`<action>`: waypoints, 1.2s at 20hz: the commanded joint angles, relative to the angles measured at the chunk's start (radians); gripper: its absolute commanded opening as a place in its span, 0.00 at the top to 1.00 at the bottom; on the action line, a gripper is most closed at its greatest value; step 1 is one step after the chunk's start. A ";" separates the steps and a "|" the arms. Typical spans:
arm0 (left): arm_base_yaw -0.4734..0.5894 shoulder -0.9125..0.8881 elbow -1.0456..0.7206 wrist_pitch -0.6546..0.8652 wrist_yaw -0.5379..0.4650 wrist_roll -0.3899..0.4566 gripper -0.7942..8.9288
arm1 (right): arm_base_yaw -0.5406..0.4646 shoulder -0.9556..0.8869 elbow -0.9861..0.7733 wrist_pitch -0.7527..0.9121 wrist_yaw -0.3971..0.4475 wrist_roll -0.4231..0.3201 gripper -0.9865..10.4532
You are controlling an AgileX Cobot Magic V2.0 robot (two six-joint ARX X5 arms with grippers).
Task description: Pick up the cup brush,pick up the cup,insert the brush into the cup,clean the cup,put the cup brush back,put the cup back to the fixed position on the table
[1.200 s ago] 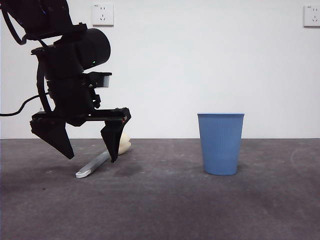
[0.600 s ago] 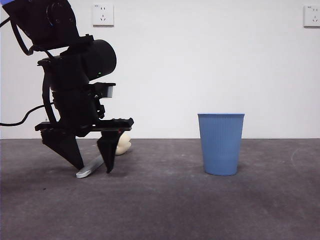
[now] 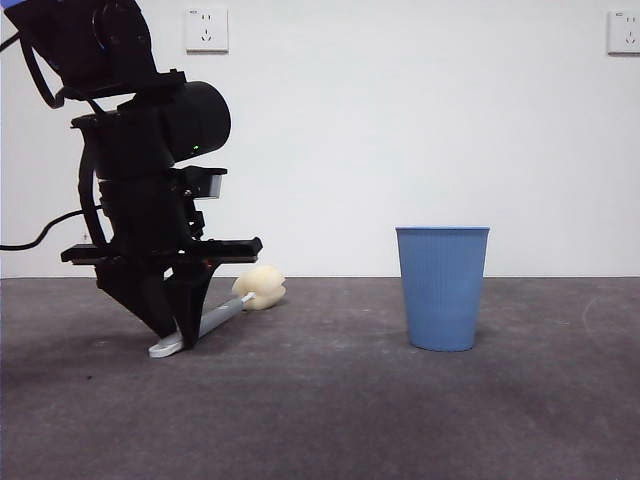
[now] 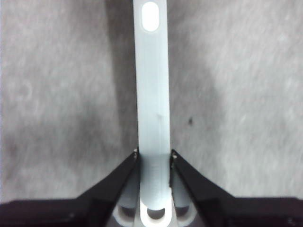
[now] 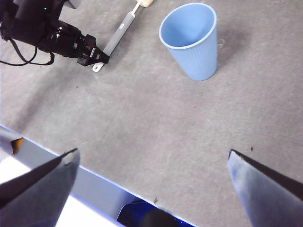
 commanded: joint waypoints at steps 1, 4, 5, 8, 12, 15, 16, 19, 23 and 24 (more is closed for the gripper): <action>0.008 -0.047 -0.003 -0.033 -0.001 0.025 0.93 | 0.015 -0.001 0.002 0.010 -0.002 0.008 0.31; 0.008 -0.183 -0.003 -0.065 0.002 0.076 0.93 | 0.040 0.017 0.002 0.064 -0.002 0.009 0.31; 0.007 -0.229 -0.003 -0.082 0.004 0.095 0.93 | 0.046 0.027 0.002 0.082 -0.002 0.010 0.31; 0.003 -0.399 -0.003 -0.161 0.013 0.134 0.93 | 0.054 0.090 -0.004 0.166 -0.001 0.029 0.31; -0.007 -0.610 -0.003 -0.257 0.029 0.164 0.93 | 0.107 0.171 -0.093 0.407 0.008 0.138 0.31; -0.008 -0.731 -0.003 -0.343 0.029 0.177 0.93 | 0.203 0.214 -0.205 0.576 0.143 0.181 0.31; -0.008 -0.767 -0.003 -0.377 0.029 0.189 0.93 | 0.241 0.230 -0.246 0.644 0.204 0.194 0.31; -0.009 -0.837 -0.003 -0.469 0.029 0.203 0.93 | 0.339 0.280 -0.334 0.831 0.349 0.213 0.31; -0.023 -0.870 -0.003 -0.639 0.030 0.236 0.93 | 0.430 0.399 -0.403 1.047 0.486 0.204 0.31; -0.027 -0.870 -0.003 -0.674 0.030 0.246 0.93 | 0.439 0.432 -0.413 1.097 0.504 0.204 0.32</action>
